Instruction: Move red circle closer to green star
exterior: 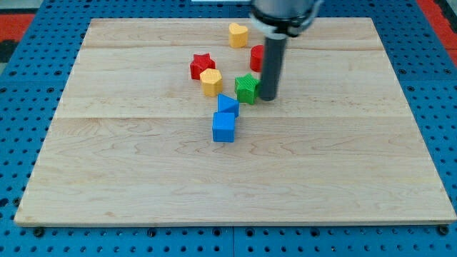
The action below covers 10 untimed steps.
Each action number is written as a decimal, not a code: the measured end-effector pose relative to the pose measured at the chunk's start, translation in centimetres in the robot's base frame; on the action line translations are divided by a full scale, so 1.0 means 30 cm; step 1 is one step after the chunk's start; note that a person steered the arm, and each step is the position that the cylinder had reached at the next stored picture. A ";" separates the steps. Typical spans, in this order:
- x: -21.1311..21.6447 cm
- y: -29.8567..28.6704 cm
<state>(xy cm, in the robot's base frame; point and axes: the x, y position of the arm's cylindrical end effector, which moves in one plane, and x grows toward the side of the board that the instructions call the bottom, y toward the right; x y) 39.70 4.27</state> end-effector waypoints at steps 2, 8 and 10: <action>-0.100 -0.045; -0.241 0.165; -0.303 0.014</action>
<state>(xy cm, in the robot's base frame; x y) 30.61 4.70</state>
